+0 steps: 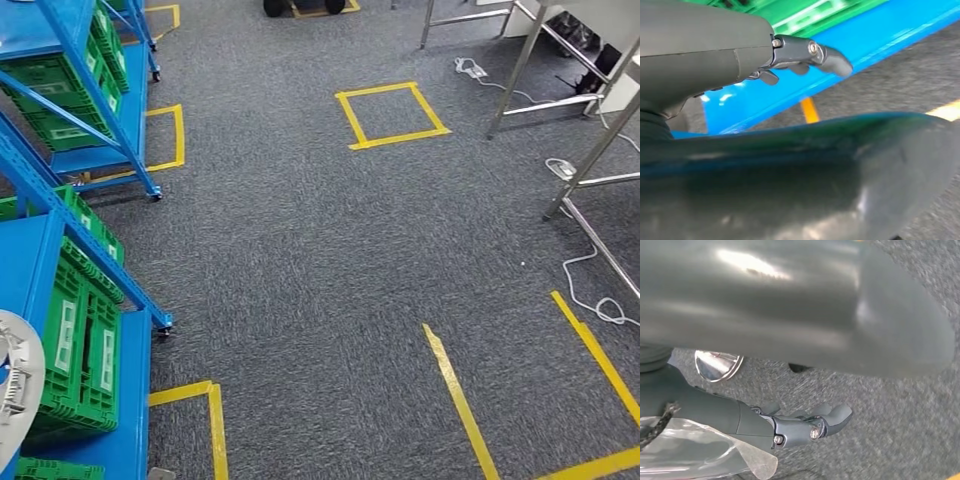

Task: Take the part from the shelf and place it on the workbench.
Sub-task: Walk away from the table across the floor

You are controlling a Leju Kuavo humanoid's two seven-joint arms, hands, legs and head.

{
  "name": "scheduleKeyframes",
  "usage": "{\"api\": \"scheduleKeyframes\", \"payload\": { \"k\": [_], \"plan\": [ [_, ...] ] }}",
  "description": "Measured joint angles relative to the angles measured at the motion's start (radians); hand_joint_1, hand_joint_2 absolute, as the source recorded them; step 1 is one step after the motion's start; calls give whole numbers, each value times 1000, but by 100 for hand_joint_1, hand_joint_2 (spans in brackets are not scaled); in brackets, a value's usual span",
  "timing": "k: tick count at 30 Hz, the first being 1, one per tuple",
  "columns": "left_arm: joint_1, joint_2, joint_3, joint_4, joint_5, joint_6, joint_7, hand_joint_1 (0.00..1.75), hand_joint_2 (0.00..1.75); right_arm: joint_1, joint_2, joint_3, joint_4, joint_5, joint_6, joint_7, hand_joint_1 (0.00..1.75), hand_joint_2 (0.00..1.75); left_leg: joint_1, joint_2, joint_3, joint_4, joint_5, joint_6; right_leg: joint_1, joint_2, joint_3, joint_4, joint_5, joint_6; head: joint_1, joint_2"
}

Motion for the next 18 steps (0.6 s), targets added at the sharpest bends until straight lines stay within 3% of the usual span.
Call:
{"api": "scheduleKeyframes", "payload": {
  "k": [1,3,5,6,7,8,10,12,14,15,18],
  "plan": [
    [4,-1,0,-1,0,-1,2,0,0,-3,0,-1,1,2,2,-1,0,0,2,-11,1,-6,3,4,-1,7,1,2,-5,5,1,0],
    [8,-4,2,-8,0,-4,7,0,0,-6,0,-3,2,5,6,-4,0,0,10,-30,4,-18,11,13,-4,60,-21,51,-40,14,3,0],
    [7,-10,2,-19,-2,-9,13,0,0,-5,0,-7,5,6,11,-8,0,0,13,-48,4,-20,13,17,-10,116,-86,181,-102,20,8,0],
    [7,-12,2,-24,-4,-13,15,0,0,-5,0,-9,7,5,14,-9,0,0,14,-56,4,-20,13,17,-13,125,-123,249,-124,24,9,0],
    [8,-13,2,-28,-5,-17,14,0,0,-5,0,-11,9,5,16,-11,0,0,14,-65,6,-20,12,17,-15,127,-150,293,-128,27,9,0],
    [9,-13,2,-32,-6,-21,13,0,0,-5,0,-12,11,6,19,-13,0,0,15,-72,9,-19,9,16,-19,127,-160,297,-110,31,9,0],
    [13,-15,2,-39,-6,-28,6,0,0,-5,0,-13,12,6,24,-19,0,0,21,-83,17,-14,1,6,-29,128,-126,192,-28,41,9,0],
    [16,-14,2,-48,-5,-38,-6,0,0,-6,0,-12,15,3,27,-24,0,0,21,-92,17,1,-10,-8,-36,137,-78,77,24,52,13,0],
    [20,-13,2,-58,-2,-51,-20,0,0,-6,1,-12,18,0,29,-28,0,0,17,-96,10,16,-18,-8,-39,146,-61,43,23,51,13,0],
    [22,-13,2,-62,0,-57,-25,0,0,-5,1,-13,18,-1,30,-29,0,0,17,-97,7,20,-17,-1,-40,146,-59,40,22,46,11,0],
    [27,-13,1,-69,4,-66,-39,0,0,-2,1,-15,19,-3,30,-30,0,0,16,-97,5,19,-8,17,-37,146,-59,40,23,45,9,0]
  ]
}}
